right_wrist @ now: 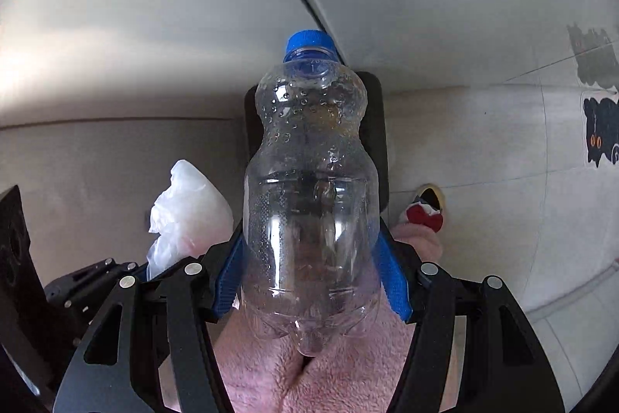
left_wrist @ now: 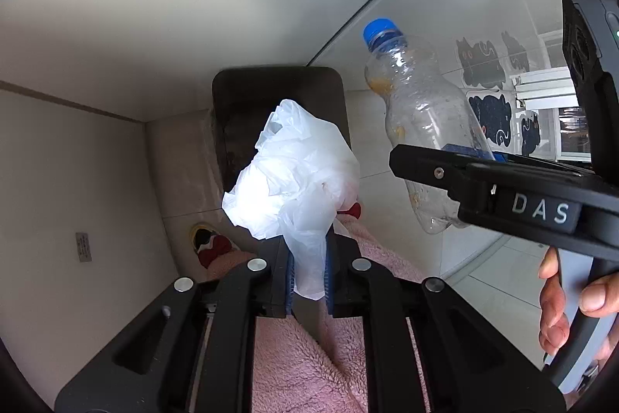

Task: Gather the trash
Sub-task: 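Carry bag and bottle down over the floor bin and open both tools, then grasp a yellow foam net with each tool from the counter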

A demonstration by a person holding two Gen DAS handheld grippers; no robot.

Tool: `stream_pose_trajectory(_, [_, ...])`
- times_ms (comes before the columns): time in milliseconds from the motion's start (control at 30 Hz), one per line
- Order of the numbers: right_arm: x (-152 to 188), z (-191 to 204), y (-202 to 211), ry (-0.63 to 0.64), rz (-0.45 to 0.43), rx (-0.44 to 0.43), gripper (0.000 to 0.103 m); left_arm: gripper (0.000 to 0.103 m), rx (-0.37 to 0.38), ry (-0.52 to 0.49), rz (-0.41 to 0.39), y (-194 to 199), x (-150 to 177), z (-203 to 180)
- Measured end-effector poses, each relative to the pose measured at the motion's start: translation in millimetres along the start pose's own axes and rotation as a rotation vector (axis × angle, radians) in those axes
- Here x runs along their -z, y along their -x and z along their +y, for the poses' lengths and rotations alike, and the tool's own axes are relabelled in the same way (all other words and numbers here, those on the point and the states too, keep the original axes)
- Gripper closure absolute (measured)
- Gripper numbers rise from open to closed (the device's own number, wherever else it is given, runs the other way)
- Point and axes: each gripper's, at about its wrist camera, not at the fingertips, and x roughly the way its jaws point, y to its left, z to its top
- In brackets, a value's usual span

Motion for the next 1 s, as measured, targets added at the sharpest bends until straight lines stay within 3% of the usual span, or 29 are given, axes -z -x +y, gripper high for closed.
stream_pose_trajectory(267, [-2,5,12,-0.018,-0.044,0.005,0.032,0.067,-0.001,0.033,-0.008,11,-5,5])
stream_pose_trajectory(567, [0,9,33,0.003,-0.080,0.020,0.030,0.065,-0.017,0.022,-0.048,37,-6,1])
stream_pose_trajectory(1000, [33,32,153,0.091,-0.256,0.075,0.029,0.052,-0.040,0.000,-0.217,152,11,-9])
